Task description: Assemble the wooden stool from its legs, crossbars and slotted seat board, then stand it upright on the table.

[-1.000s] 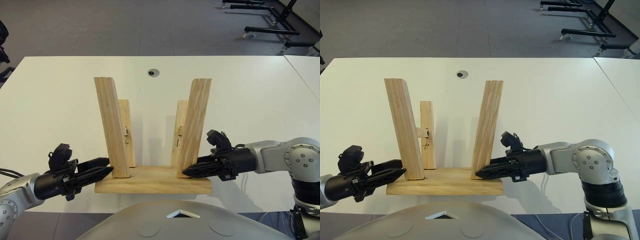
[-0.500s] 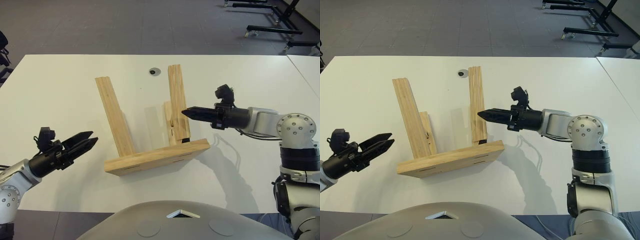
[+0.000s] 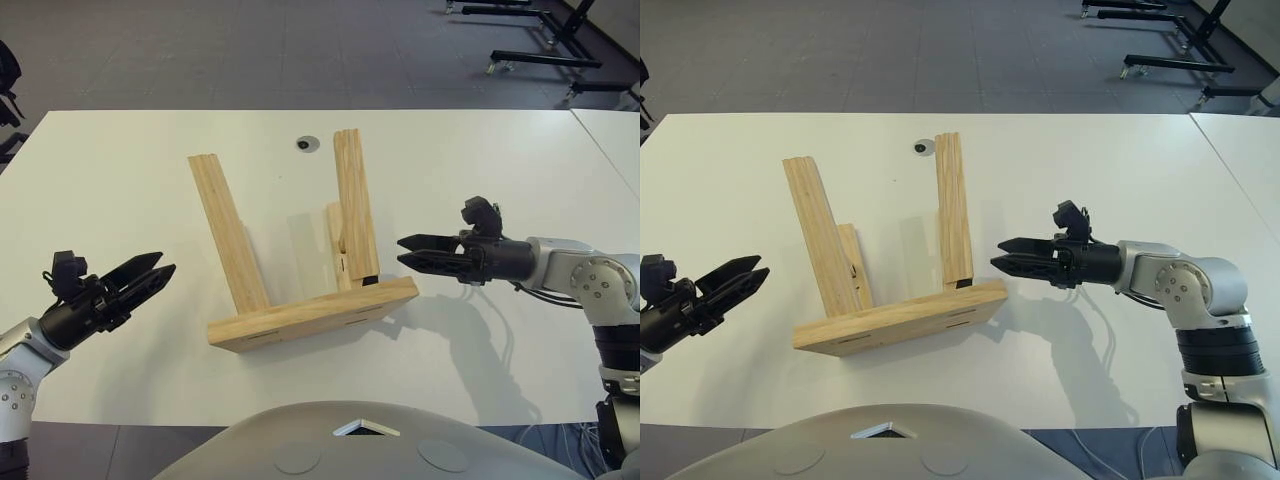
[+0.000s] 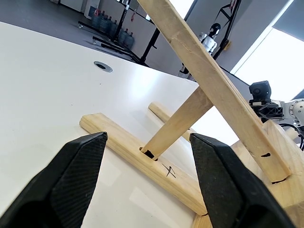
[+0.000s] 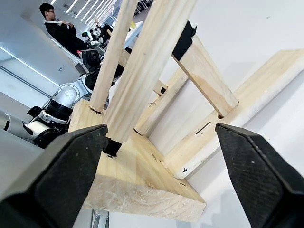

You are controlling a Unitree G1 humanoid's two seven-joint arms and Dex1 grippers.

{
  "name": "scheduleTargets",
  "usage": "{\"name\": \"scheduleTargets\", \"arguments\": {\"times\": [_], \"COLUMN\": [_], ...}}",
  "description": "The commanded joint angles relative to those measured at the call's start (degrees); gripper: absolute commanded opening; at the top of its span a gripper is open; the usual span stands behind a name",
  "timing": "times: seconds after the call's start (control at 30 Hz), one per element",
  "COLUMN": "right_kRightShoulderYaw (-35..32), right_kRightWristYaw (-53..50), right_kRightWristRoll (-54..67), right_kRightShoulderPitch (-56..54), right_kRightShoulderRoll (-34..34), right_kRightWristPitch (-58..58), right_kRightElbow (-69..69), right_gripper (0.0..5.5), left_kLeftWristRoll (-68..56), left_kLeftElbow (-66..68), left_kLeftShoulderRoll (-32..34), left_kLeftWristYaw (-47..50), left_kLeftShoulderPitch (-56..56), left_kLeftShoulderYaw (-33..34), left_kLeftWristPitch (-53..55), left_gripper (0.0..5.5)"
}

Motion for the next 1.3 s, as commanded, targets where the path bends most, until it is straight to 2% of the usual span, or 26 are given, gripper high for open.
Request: {"name": "scheduleTargets", "arguments": {"times": [0.03,0.2,0.27,0.43,0.63,0.9,1.17,1.3], "right_kRightShoulderYaw": [-5.11,-11.53,-12.13,-8.83,-4.4,-1.95,-1.7,-1.27], "right_kRightWristYaw": [-2.63,-10.72,-14.73,-22.7,-26.48,-23.99,-20.87,-18.9], "right_kRightWristRoll": [0.45,1.62,0.61,-7.83,-20.53,-31.65,-32.95,-33.31], "right_kRightShoulderPitch": [2.66,0.86,-1.87,-9.6,-14.89,-21.04,-22.08,-23.64], "right_kRightShoulderRoll": [3.5,11.23,14.65,22.18,27.65,29.7,31.12,30.99], "right_kRightWristPitch": [-3.45,-8.42,-10.97,-19.74,-32.54,-46.49,-48.29,-47.18], "right_kRightElbow": [-1.99,-2.03,-1.84,3.12,12.17,31.3,34.65,35.58], "right_gripper": [4.2,4.2,4.2,4.2,4.2,4.2,4.2,4.2], "left_kLeftWristRoll": [-0.64,-2.26,-3.97,-7.92,-8.13,-15.85,-16.66,-10.02], "left_kLeftElbow": [-2.88,-4.13,-6.29,-13.04,-18.5,-23.77,-27.85,-33.01], "left_kLeftShoulderRoll": [1.17,5.21,6.72,9.51,12.02,14.36,14.51,15.35], "left_kLeftWristYaw": [1.48,2.68,3.47,1.96,0.36,-1.32,-1.25,0.26], "left_kLeftShoulderPitch": [-1.01,-8.19,-11.94,-15.73,-17.57,-20.35,-17.93,-13.49], "left_kLeftShoulderYaw": [1.67,4.04,4.05,2.22,-1.35,-4.55,-6.3,-9.5], "left_kLeftWristPitch": [1.45,2.6,3.83,6.8,8.14,12.61,13.31,12.12], "left_gripper": [3.19,3.19,3.19,3.19,3.19,3.19,3.19,3.19]}}
